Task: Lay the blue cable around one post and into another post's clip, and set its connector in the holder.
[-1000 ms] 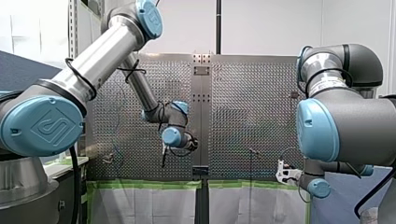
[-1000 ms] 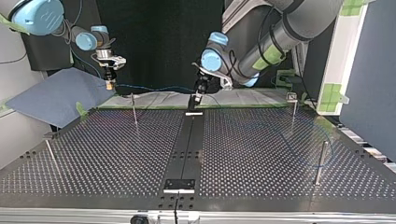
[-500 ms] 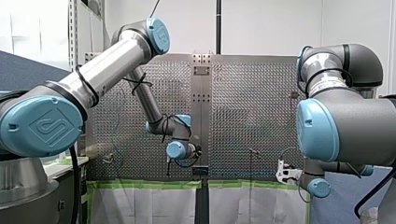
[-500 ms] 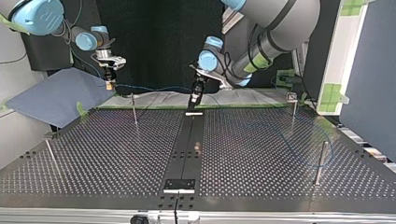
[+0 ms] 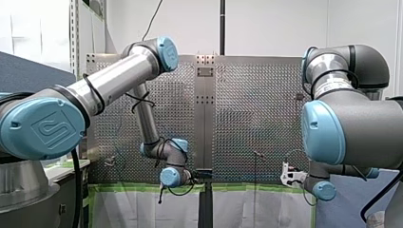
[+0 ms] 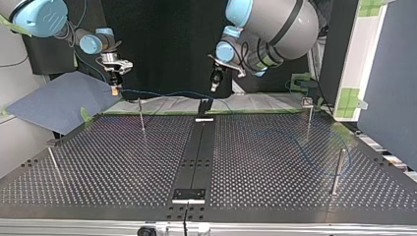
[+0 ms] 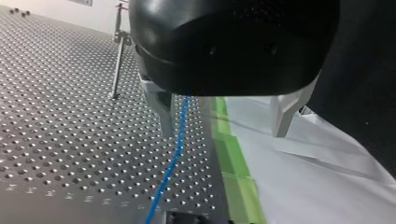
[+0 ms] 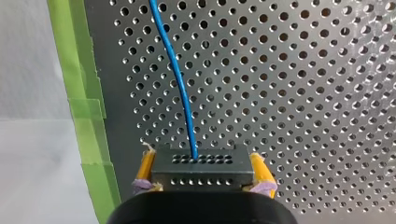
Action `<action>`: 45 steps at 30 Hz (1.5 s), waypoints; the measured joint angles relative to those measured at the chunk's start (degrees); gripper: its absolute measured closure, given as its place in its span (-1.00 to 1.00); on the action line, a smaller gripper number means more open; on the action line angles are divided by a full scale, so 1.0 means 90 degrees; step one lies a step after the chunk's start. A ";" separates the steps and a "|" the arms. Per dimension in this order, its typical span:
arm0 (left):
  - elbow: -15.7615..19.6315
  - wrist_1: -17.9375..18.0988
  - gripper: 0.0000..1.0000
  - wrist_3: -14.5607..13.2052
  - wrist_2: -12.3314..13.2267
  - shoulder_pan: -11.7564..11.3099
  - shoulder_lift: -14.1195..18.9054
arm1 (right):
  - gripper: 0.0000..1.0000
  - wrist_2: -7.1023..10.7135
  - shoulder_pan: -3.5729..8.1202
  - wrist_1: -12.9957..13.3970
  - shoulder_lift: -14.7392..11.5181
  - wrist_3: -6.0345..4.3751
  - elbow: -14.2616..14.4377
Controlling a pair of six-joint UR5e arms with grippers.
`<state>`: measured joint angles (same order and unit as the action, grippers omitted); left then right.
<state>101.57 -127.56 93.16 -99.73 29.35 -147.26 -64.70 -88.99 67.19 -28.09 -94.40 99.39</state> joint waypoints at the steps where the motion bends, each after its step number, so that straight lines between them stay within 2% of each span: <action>1: -0.0036 0.0067 -0.98 -0.0001 -0.0002 0.0009 -0.0066 | 1.00 0.0000 -0.0001 -0.0001 0.0000 0.0001 0.0000; 10: -0.0221 0.0547 -0.98 -0.0015 -0.0009 0.0098 -0.0549 | 1.00 0.0000 -0.0008 -0.0004 0.0000 0.0000 -0.0002; 23: -0.0158 0.1254 -0.98 -0.0011 -0.0386 0.0207 -0.1210 | 1.00 0.0000 -0.0009 -0.0004 0.0000 0.0001 -0.0002; 34: -0.0161 0.1891 -0.98 0.0004 -0.0409 0.0133 -0.0778 | 1.00 0.0000 -0.0021 -0.0003 0.0000 -0.0001 -0.0002; 40: -0.0264 0.2238 -0.98 0.0076 -0.0398 0.0124 -0.0697 | 1.00 0.0000 -0.0028 -0.0012 0.0000 0.0004 -0.0002; 45: -0.0329 0.2266 -0.98 0.0089 -0.0357 0.0114 -0.0699 | 1.00 0.0000 -0.0037 -0.0013 0.0000 0.0007 -0.0002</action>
<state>98.61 -107.17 93.96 -102.95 30.37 -153.55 -64.70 -89.32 67.07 -28.10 -94.33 99.37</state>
